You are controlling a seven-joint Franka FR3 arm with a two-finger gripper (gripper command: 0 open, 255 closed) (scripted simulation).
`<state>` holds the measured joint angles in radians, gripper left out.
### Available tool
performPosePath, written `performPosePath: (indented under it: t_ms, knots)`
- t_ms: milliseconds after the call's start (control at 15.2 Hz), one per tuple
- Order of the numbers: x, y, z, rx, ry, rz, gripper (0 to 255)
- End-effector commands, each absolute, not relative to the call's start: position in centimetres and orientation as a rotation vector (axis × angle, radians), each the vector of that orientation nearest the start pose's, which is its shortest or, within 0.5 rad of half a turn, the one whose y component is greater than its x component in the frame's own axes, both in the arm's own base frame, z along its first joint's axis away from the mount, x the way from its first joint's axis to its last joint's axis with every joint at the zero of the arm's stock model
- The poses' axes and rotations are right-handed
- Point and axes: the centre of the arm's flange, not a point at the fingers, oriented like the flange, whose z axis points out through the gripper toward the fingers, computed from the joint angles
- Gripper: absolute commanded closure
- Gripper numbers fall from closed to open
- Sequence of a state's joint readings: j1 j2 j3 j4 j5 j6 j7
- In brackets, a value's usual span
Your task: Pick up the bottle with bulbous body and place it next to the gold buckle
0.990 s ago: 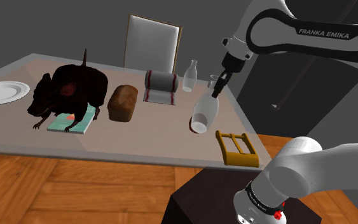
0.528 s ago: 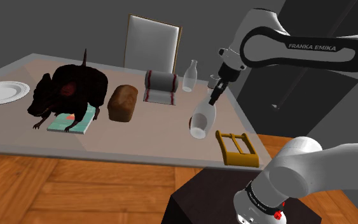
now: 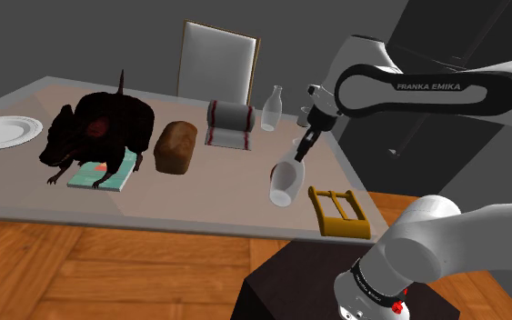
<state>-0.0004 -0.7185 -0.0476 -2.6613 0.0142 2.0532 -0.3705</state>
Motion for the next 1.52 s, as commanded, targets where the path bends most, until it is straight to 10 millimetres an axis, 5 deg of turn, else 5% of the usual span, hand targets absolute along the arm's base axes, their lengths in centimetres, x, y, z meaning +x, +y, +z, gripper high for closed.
performPosePath:
  t_ms: [0,330,858,924,1254,1452]
  knots:
    - [34.0,-1.5,45.7,-3.074,-0.507,-0.183,255]
    - [34.0,-1.5,43.3,-3.074,-0.507,-0.183,255]
    - [34.0,-1.5,43.3,-3.074,-0.507,-0.183,255]
    - [34.0,-1.5,43.3,-3.074,-0.507,-0.183,0]
    - [34.0,-1.5,43.3,-3.074,-0.507,-0.183,0]
    - [33.6,-1.7,47.2,-3.074,-0.507,-0.183,0]
